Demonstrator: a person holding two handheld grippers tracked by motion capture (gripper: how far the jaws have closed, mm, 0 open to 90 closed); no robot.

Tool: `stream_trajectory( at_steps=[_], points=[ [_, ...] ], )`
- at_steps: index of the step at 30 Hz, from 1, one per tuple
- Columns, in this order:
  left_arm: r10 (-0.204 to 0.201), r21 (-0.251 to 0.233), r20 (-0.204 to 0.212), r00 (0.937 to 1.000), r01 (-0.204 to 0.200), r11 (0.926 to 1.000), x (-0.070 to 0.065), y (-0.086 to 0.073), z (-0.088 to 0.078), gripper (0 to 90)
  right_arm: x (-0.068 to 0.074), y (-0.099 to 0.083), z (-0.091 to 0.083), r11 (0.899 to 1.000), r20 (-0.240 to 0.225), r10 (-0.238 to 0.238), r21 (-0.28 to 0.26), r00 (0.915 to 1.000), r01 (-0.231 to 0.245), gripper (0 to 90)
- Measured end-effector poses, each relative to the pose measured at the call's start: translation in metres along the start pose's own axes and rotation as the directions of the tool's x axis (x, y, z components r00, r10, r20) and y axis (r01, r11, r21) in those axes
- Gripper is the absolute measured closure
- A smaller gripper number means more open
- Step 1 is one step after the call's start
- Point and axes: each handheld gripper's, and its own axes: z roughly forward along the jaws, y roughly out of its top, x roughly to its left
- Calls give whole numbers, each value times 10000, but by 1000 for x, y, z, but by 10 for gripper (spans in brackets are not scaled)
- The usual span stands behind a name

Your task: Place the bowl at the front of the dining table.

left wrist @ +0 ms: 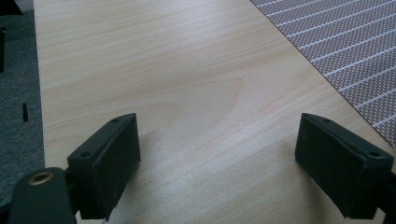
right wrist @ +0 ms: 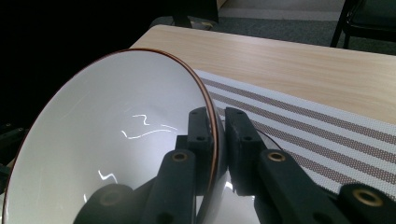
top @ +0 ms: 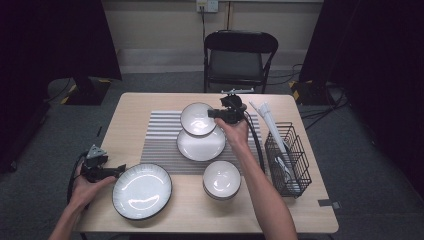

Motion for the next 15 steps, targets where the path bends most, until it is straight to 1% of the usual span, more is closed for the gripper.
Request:
stream_trajectory(
  at_steps=[5, 8, 9, 12, 15],
  points=[
    [0, -3, -3, 10000, 0, 10000, 0, 0, 0, 136, -4, -2, 7, 9999, 109, 153, 75, 9998, -154, 817],
    [2, 0, -4, 10000, -2, 10000, 0, 0, 0, 136, -5, -3, 13, 9996, 229, 26, 263, 9997, -32, 816],
    [-5, -7, -3, 10000, 5, 10000, 0, 0, 0, 136, -5, -3, 14, 9997, 192, -65, 253, 9998, 60, 816],
    [0, -6, 0, 10000, 0, 10000, 0, 0, 0, 136, -7, -4, 19, 9995, 313, -98, 308, 9995, 89, 816],
    [-2, -7, 2, 10000, 2, 10000, 0, 0, 0, 136, -9, -6, 25, 9988, 394, -78, 494, 9992, 59, 816]
  ],
)
